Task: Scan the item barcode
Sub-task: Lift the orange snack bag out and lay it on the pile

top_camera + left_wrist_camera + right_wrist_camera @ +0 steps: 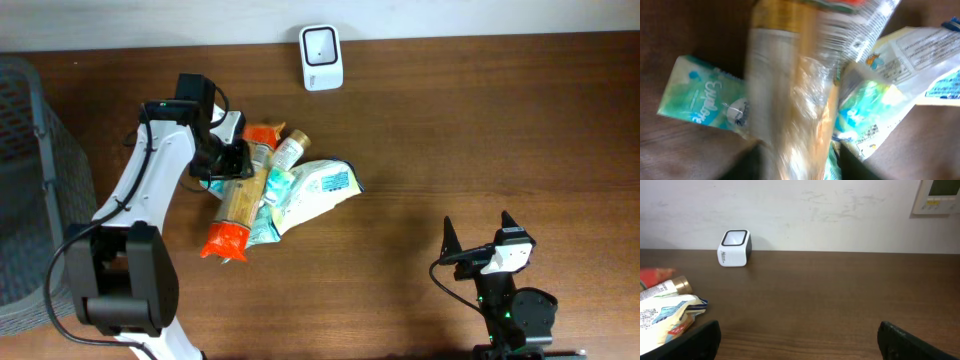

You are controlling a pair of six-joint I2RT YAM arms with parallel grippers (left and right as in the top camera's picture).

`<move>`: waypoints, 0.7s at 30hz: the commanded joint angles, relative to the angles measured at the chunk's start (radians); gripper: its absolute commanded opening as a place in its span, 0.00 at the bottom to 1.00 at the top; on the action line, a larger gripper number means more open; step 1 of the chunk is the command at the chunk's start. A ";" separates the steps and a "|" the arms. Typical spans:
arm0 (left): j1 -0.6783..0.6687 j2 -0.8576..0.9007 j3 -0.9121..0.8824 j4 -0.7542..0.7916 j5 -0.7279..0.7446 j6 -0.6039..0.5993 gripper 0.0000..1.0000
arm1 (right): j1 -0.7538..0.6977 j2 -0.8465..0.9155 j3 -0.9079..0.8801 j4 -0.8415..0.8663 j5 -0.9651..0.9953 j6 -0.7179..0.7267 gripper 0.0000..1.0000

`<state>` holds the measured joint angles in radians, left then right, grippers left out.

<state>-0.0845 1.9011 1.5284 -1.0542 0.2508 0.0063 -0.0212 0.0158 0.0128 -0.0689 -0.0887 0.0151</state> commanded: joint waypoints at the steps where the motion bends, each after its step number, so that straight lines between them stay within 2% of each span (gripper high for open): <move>1: 0.012 -0.070 0.008 -0.002 0.006 -0.022 0.99 | -0.005 -0.008 -0.007 -0.003 -0.005 0.000 0.98; 7: 0.231 -0.355 0.008 -0.040 -0.086 -0.022 0.99 | -0.005 -0.008 -0.007 -0.003 -0.005 0.000 0.99; 9: 0.292 -0.422 0.008 -0.068 -0.175 -0.016 0.99 | -0.005 -0.008 -0.007 -0.002 -0.005 0.000 0.99; 10: 0.320 -0.442 0.008 -0.090 -0.264 -0.010 0.99 | -0.005 -0.008 -0.007 -0.002 -0.005 0.000 0.99; 11: 0.346 -0.449 0.008 -0.115 -0.348 -0.001 0.99 | -0.005 -0.008 -0.007 -0.002 -0.005 0.000 0.99; 13: 0.394 -0.447 0.007 -0.164 -0.424 0.051 0.99 | -0.005 -0.008 -0.007 -0.003 -0.005 0.000 0.99; 17: 0.440 -0.447 0.007 -0.192 -0.433 0.104 0.99 | -0.005 -0.008 -0.007 -0.003 -0.005 0.000 0.99; 21: 0.482 -0.448 0.007 -0.192 -0.462 0.105 0.99 | -0.005 -0.008 -0.007 -0.003 -0.005 0.000 0.99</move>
<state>0.3626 1.4494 1.5333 -1.2472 -0.1436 0.0837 -0.0212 0.0158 0.0128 -0.0685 -0.0887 0.0151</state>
